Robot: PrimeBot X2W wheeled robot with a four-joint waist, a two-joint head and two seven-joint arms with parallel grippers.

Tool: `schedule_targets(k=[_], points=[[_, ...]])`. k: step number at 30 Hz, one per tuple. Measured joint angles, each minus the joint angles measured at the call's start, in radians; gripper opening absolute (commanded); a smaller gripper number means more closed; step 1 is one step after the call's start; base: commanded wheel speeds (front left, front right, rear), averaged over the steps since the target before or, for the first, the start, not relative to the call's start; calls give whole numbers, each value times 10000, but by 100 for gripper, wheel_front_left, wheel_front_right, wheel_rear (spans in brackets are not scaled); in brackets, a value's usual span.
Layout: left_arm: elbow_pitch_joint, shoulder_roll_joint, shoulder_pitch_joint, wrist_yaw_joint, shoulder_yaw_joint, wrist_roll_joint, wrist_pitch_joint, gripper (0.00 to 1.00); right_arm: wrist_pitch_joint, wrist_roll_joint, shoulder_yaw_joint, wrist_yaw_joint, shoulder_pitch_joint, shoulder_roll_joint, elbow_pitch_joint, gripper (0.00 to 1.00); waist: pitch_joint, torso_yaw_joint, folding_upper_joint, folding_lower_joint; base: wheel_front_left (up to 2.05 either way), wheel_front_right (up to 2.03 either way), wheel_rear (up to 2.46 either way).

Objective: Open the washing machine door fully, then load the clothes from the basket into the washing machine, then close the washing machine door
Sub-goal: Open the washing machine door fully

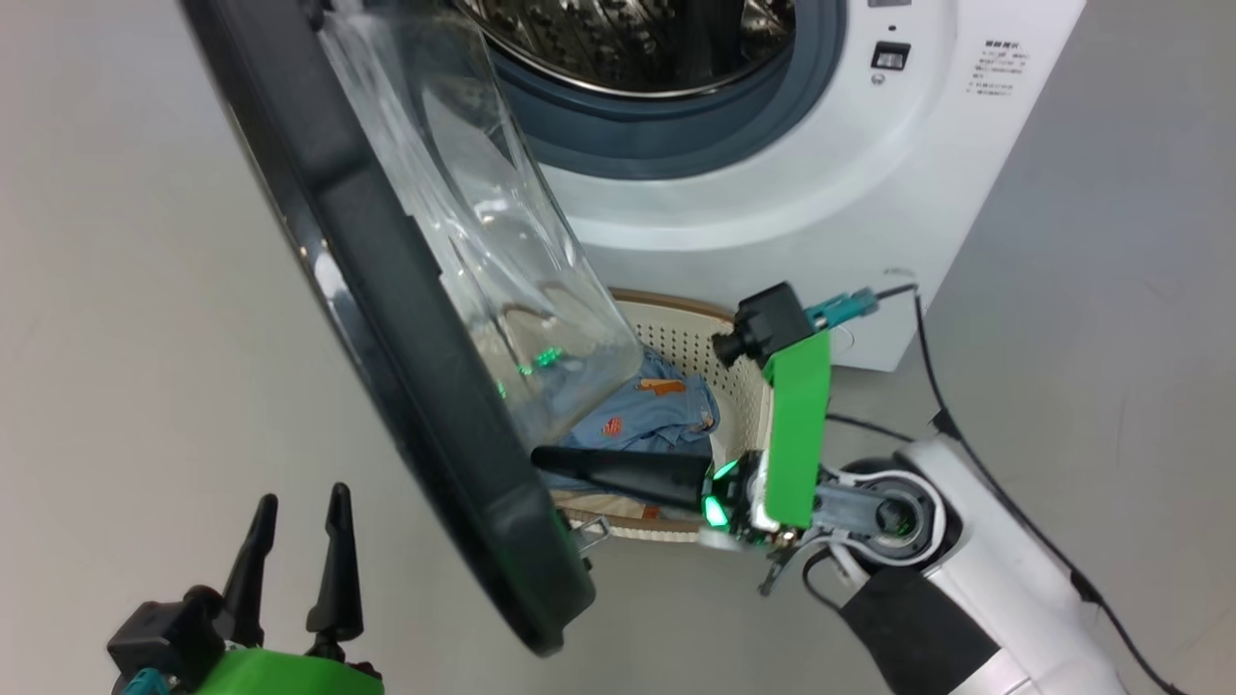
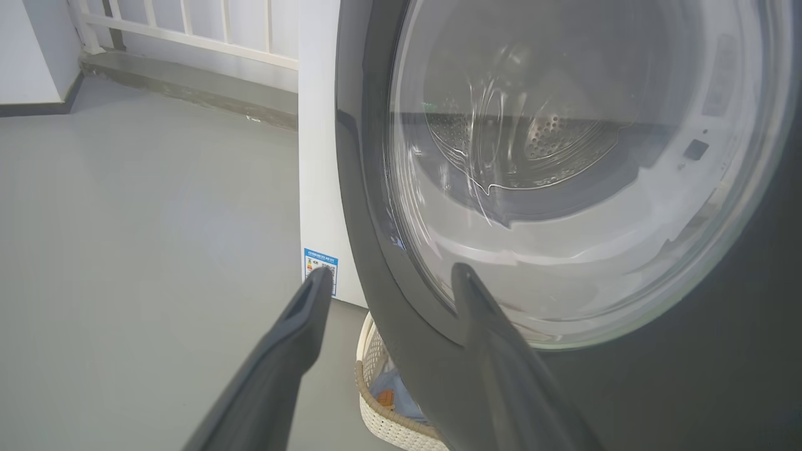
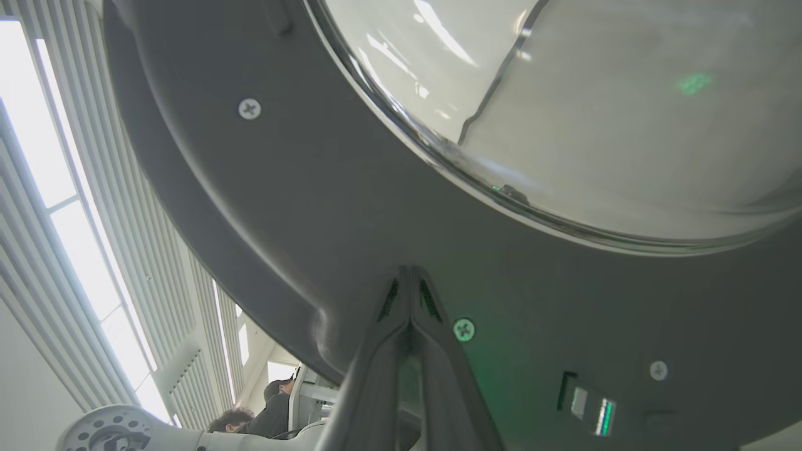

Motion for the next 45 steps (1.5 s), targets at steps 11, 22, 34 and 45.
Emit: schedule_targets(k=[11, 22, 34, 45], points=[[52, 2, 205, -29, -61, -102, 0, 100, -934, 242, 721, 0, 92, 10, 380, 0, -344, 204, 0, 0, 0, 0, 0], [105, 4, 248, -48, -15, -102, 0, 100, -1684, 380, 1110, 0, 93, 6, 721, 0, -611, 340, 0, 0, 0, 0, 0], [155, 10, 451, -73, 284, -96, 0, 100, -1896, 523, 989, 0, 122, 56, 757, 0, -939, 184, 0, 0, 0, 0, 0], [215, 27, 815, -73, 711, -38, 0, 100, -1916, -146, -92, 0, 804, -8, -38, 0, -1441, -223, 0, 0, 0, 0, 0]])
